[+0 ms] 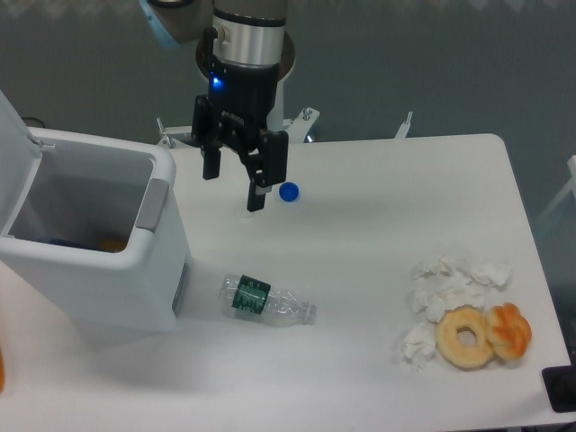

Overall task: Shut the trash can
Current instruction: 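Raise the open gripper and swing it toward the open trash can lid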

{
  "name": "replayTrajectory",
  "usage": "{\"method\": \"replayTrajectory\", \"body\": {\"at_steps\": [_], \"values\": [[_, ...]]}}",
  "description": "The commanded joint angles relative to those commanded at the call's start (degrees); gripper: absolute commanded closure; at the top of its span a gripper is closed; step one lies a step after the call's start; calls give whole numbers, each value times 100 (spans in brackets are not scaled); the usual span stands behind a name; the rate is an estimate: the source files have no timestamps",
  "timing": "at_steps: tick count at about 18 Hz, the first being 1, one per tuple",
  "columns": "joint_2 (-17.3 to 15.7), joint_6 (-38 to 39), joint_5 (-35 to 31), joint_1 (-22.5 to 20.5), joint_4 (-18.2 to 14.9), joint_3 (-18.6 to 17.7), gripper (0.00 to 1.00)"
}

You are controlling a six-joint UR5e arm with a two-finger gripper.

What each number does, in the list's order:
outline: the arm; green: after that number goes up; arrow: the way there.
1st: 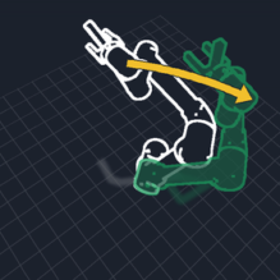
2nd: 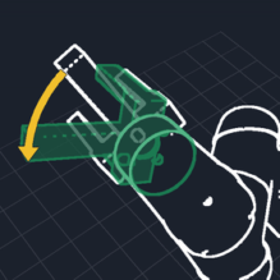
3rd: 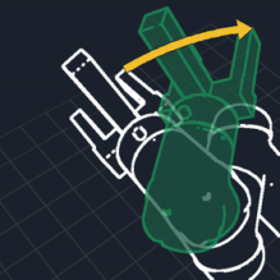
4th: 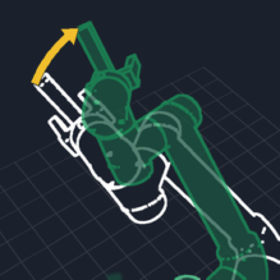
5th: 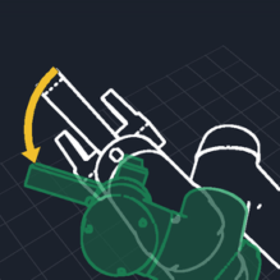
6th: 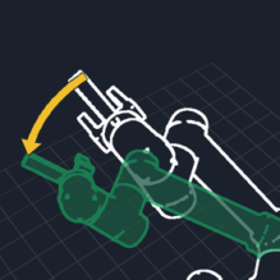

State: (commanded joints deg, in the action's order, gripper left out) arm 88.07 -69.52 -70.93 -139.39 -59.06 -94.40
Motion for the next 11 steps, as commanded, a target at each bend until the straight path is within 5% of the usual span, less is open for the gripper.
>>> {"method": "replayTrajectory", "body": {"at_steps": [11], "values": [[-149, 149, 44, 9, -18, 53, 0]]}}
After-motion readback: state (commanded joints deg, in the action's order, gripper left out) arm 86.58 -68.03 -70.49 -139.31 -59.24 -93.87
